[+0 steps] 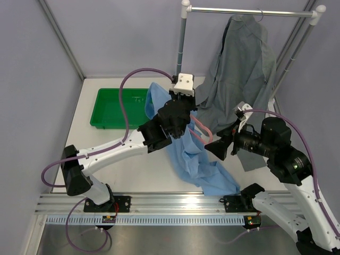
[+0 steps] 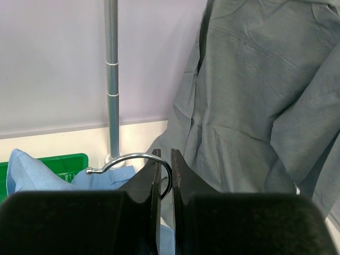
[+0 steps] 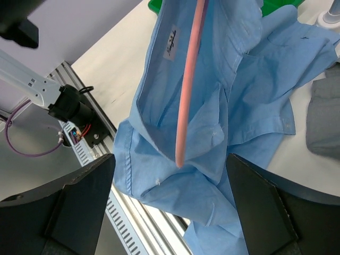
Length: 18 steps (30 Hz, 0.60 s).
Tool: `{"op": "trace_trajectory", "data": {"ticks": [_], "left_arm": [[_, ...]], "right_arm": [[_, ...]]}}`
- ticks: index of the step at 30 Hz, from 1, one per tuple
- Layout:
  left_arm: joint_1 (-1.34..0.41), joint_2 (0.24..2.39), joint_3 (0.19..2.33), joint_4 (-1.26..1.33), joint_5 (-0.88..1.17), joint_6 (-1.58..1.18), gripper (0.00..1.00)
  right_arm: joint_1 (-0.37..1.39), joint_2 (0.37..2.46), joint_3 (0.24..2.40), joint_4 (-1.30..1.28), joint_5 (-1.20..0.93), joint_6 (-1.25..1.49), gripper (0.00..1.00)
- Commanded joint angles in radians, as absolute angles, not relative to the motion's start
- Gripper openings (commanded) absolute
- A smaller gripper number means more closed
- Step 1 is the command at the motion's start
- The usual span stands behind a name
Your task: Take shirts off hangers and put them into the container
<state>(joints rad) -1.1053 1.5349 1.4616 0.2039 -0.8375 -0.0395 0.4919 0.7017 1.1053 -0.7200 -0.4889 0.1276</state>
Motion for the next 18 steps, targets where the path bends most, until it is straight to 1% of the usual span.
{"op": "trace_trajectory", "data": {"ticks": [1, 6, 9, 10, 13, 14, 16, 17, 18], "left_arm": [[-1.134, 1.551, 1.485, 0.314, -0.876, -0.006, 0.0], [-1.149, 1.552, 1.483, 0.313, -0.877, -0.008, 0.0], [-1.154, 1.549, 1.485, 0.313, -0.877, -0.008, 0.0], [-1.157, 1.551, 1.485, 0.313, -0.877, -0.008, 0.0], [-1.16, 1.548, 1.488, 0.314, -0.876, -0.008, 0.0], [-1.16, 1.549, 1.488, 0.316, -0.873, -0.006, 0.0], [-1.163, 1.549, 1.488, 0.314, -0.871, -0.006, 0.0], [-1.163, 1.548, 1.488, 0.314, -0.87, -0.008, 0.0], [-1.164, 1.548, 1.486, 0.314, -0.87, -0.008, 0.0]], "right_arm": [[0.502, 0.747, 1.146, -0.666, -0.468, 0.126, 0.95], [0.503, 0.816, 1.155, -0.612, -0.468, 0.118, 0.93], [0.503, 0.841, 1.154, -0.583, -0.474, 0.118, 0.87], [0.503, 0.85, 1.154, -0.575, -0.483, 0.12, 0.79], [0.503, 0.864, 1.155, -0.562, -0.492, 0.118, 0.68], [0.503, 0.865, 1.151, -0.558, -0.492, 0.117, 0.58], [0.502, 0.867, 1.149, -0.551, -0.489, 0.117, 0.48], [0.503, 0.868, 1.146, -0.548, -0.489, 0.12, 0.38], [0.503, 0.867, 1.144, -0.546, -0.489, 0.118, 0.33]]}}
